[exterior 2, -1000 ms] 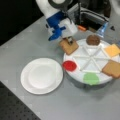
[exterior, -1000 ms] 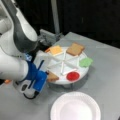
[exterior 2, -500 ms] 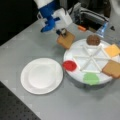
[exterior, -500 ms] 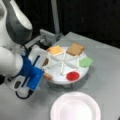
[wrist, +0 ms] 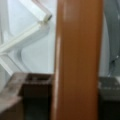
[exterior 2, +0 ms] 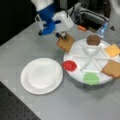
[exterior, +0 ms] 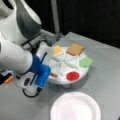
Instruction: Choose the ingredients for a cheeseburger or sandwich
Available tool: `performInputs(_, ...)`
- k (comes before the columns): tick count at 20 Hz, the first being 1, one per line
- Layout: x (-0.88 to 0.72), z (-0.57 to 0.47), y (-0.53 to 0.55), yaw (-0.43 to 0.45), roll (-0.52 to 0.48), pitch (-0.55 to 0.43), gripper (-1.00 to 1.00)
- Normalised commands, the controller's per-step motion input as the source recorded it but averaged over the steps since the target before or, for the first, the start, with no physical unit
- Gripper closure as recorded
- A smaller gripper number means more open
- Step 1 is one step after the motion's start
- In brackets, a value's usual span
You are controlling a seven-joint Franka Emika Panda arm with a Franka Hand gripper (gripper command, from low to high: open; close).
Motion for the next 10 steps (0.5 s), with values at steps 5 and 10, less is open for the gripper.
performInputs(5, 0.7, 0.09, -0.2, 0.212, 0.067, 0.024, 1.0)
performInputs(10, 0.48, 0.09, -0.39, 0.138, 0.156, 0.102, 1.0)
